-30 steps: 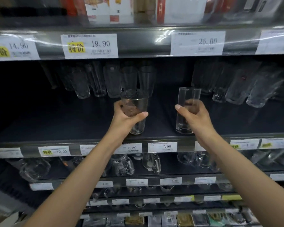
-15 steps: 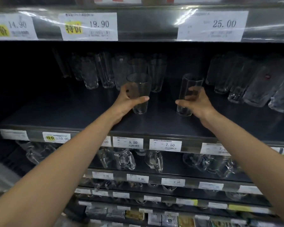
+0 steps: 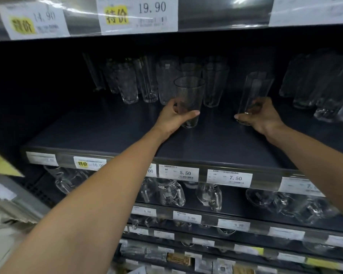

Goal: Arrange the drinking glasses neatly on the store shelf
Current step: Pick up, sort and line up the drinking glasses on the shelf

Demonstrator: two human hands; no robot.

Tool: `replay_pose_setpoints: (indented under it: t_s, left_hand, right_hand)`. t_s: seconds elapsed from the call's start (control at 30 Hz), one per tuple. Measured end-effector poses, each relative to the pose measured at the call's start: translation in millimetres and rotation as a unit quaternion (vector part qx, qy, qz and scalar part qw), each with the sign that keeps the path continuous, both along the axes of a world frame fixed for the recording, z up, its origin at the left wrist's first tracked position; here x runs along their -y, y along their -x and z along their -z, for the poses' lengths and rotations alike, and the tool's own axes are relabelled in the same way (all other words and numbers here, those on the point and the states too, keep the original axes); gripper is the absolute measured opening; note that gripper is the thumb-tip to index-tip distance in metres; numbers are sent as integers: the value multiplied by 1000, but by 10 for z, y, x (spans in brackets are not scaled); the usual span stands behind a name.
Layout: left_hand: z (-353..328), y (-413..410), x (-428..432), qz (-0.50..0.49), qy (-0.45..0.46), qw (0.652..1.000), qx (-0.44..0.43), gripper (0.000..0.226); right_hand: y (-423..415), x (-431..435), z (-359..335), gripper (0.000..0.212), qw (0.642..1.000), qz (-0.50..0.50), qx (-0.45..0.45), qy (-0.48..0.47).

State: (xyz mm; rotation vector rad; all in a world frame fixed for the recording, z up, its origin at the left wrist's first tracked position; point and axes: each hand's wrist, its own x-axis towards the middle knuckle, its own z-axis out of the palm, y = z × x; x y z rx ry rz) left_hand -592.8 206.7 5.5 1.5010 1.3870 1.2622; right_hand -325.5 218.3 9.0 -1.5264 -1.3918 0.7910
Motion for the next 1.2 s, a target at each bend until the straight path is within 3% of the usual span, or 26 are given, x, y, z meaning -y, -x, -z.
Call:
replay_pose_setpoints:
  t_s: [0.73,1.2]
  left_hand:
    - [42,107,-351,39,-25,997,-56,63]
    - [34,125,-457,44,-27,995,-89,71]
  right_hand:
    - [124,-403,14,84,991,54,112,-38]
    - [83,-792,41,76,996,49,70,-32]
